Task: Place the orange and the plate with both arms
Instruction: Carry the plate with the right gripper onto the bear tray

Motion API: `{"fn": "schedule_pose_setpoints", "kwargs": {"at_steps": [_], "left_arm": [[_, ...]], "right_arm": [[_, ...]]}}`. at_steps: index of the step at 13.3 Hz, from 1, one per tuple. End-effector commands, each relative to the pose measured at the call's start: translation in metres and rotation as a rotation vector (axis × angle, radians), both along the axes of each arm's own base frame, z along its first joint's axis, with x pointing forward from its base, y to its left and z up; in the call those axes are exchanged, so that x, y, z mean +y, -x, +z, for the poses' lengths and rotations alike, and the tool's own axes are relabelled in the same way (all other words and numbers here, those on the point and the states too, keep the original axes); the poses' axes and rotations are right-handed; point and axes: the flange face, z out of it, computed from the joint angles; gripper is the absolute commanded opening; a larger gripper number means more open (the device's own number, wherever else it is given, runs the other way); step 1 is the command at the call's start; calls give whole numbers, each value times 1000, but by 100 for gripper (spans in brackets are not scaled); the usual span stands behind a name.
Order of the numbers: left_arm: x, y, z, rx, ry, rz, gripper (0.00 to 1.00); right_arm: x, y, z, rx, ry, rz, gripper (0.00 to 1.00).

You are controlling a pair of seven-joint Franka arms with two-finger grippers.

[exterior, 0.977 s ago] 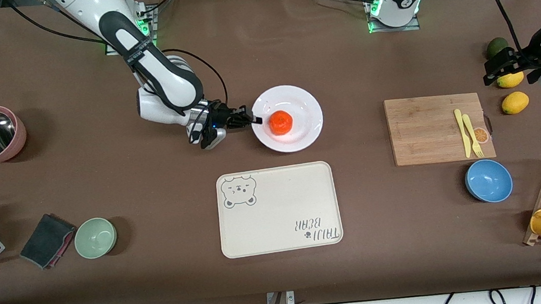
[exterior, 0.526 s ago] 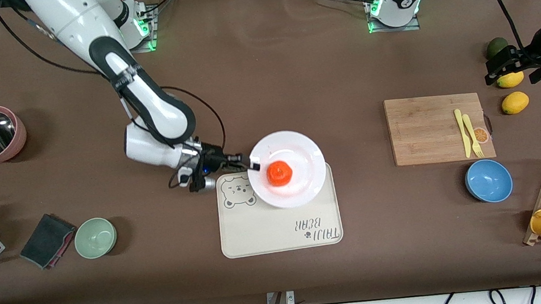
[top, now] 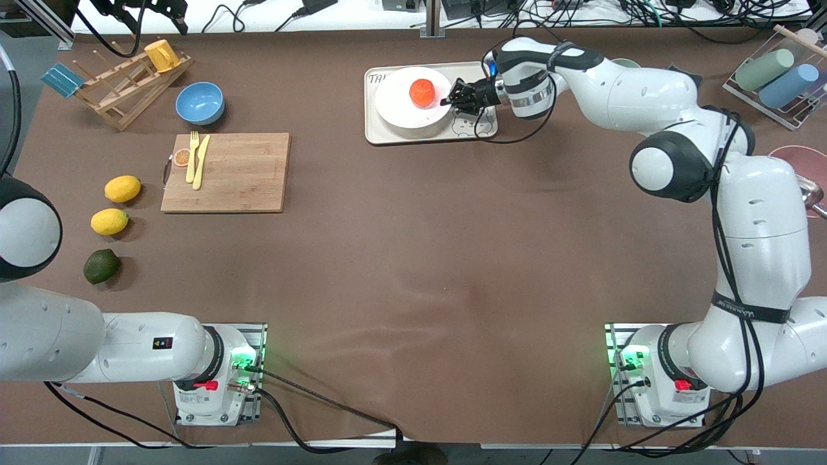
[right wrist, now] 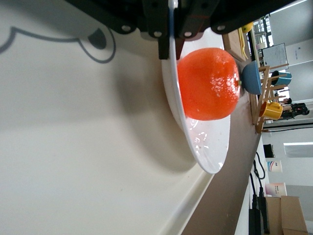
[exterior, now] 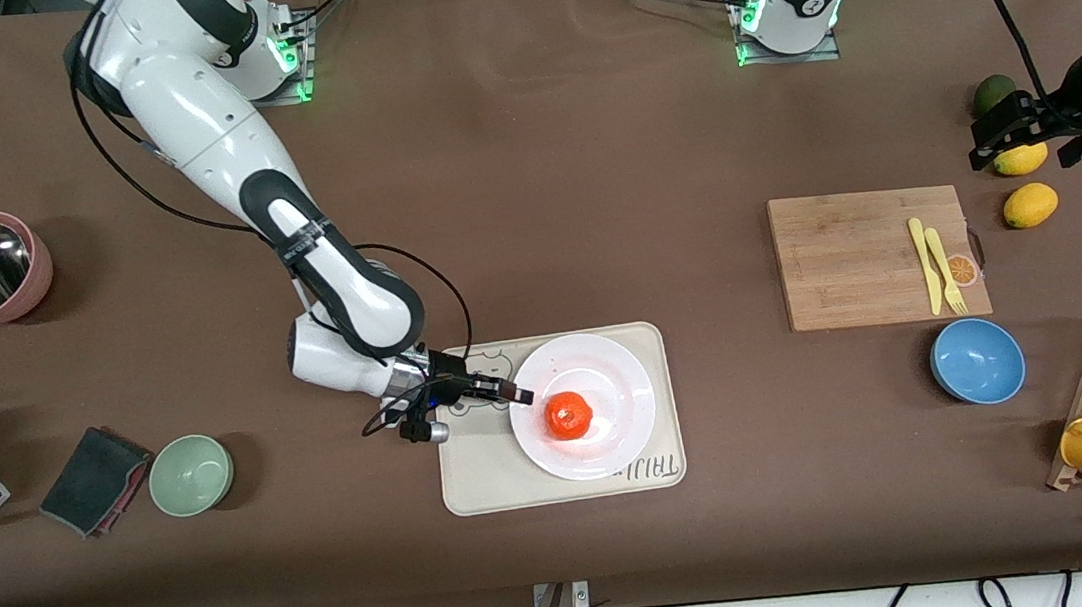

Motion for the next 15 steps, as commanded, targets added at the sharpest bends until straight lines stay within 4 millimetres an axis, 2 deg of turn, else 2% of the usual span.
{"fn": "schedule_pose_setpoints", "kwargs": {"at_steps": [1, 2, 6, 7, 10, 11, 12, 13, 15], "left_arm": [[-1, -4, 4, -5, 17, -23, 100], [-1, -4, 4, -5, 19, -20, 100], [-1, -4, 5, -7, 19, -21, 100], [-2, -4, 5, -7, 19, -23, 100], [-2, -4, 5, -7, 19, -23, 100], [-2, -4, 5, -7, 19, -23, 100], [-2, -4, 5, -7, 19, -23, 100], [-2, -4, 6, -8, 19, -23, 100], [-2, -4, 5, -7, 19, -23, 100]], "right_arm": [[6, -9, 9, -34, 17, -3, 14], [3, -12, 15, -60, 44, 17, 99], [5, -13, 52, -232, 241, 223, 100], [14, -9, 57, -281, 297, 294, 100], [0, -12, 90, -407, 482, 448, 100], [-7, -11, 101, -417, 527, 501, 100], [-28, -15, 110, -410, 598, 557, 100], [-38, -14, 129, -396, 658, 643, 100], [-75, -14, 174, -329, 804, 793, 100]]}}
